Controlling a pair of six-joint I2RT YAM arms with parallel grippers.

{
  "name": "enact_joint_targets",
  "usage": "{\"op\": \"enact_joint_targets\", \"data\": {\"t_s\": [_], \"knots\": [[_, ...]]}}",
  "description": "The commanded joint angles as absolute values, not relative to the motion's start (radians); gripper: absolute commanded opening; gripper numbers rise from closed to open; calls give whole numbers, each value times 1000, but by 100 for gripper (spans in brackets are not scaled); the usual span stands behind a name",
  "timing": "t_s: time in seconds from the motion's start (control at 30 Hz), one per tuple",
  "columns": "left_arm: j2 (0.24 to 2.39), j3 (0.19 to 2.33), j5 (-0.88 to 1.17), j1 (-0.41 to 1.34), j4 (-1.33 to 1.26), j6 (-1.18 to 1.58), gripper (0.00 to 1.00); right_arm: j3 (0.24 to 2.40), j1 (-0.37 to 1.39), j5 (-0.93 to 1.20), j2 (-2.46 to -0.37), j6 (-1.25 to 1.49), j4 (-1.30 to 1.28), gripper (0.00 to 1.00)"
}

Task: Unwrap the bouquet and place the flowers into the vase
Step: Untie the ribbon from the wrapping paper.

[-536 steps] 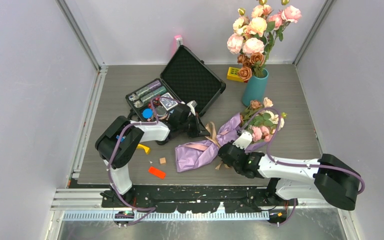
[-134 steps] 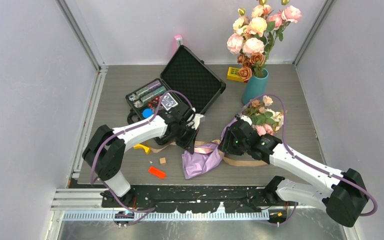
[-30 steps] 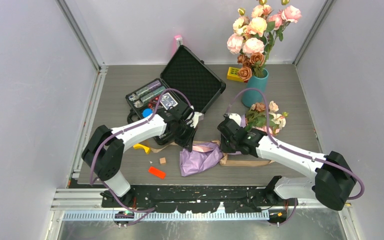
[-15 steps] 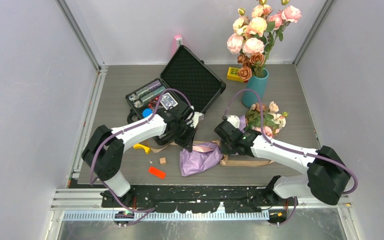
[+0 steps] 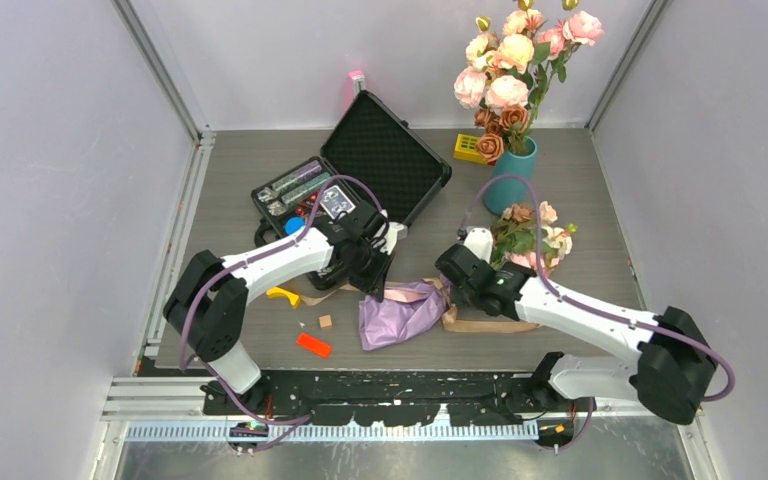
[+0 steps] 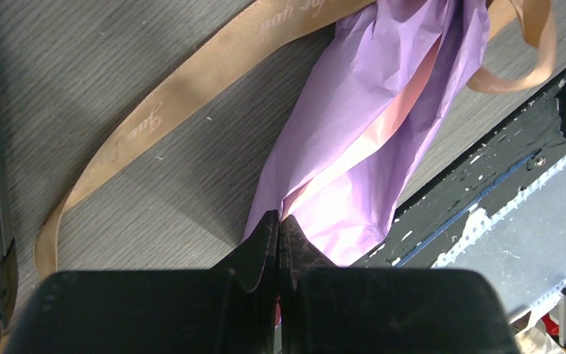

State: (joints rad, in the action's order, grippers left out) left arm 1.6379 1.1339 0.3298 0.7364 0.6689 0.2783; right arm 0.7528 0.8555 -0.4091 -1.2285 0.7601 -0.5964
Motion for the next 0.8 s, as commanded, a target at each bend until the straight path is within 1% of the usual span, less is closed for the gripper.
{"op": "enact_joint_targets", "data": {"t_s": [0.0, 0.23, 0.33, 0.4, 0.47, 0.57, 0.77], "knots": [[1624, 1169, 293, 729, 696, 255, 0, 726, 854, -554, -1142, 790, -652, 0], [1623, 1166, 310, 729, 690, 258, 0, 695, 856, -518, -1130, 808, -649, 0], [1621, 1166, 317, 730, 687, 258, 0, 698, 854, -425, -1075, 773, -603, 0], [1621, 1167, 321, 730, 687, 258, 0, 709, 854, -366, -1047, 742, -567, 4], [1621, 1167, 325, 729, 687, 258, 0, 726, 854, -325, -1040, 725, -537, 10], [1621, 1168, 328, 729, 687, 259, 0, 748, 854, -275, -1081, 705, -514, 13], [1622, 1167, 332, 729, 685, 259, 0, 784, 857, -263, -1197, 670, -478, 13]]}}
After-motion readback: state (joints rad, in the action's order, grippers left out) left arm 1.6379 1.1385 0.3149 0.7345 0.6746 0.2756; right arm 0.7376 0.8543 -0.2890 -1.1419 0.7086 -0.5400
